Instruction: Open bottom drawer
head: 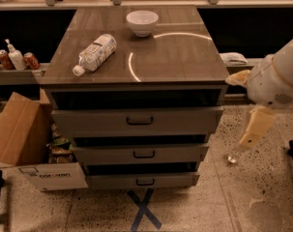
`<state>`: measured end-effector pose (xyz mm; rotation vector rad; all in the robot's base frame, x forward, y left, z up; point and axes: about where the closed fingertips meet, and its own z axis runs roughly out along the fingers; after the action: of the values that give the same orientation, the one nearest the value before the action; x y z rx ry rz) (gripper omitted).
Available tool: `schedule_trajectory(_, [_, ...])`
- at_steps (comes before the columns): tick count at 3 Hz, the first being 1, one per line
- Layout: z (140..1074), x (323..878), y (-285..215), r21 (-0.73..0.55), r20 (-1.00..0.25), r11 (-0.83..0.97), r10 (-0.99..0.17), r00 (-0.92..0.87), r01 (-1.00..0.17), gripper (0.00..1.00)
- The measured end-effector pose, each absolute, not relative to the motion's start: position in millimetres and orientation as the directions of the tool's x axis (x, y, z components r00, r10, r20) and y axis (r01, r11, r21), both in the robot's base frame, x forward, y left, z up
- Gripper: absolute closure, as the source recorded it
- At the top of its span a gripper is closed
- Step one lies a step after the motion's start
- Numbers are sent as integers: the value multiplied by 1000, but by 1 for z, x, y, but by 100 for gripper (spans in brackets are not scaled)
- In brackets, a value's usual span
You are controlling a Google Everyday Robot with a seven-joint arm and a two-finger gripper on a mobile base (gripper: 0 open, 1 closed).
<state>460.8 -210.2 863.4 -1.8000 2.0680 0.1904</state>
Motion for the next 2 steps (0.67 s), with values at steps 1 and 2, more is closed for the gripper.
schedule_trajectory(1, [774,467,-201,-71,-491,85,-870,-39,-994,0])
schedule_trajectory(2, [754,469,-201,-51,-504,55,-863,-22,-997,0])
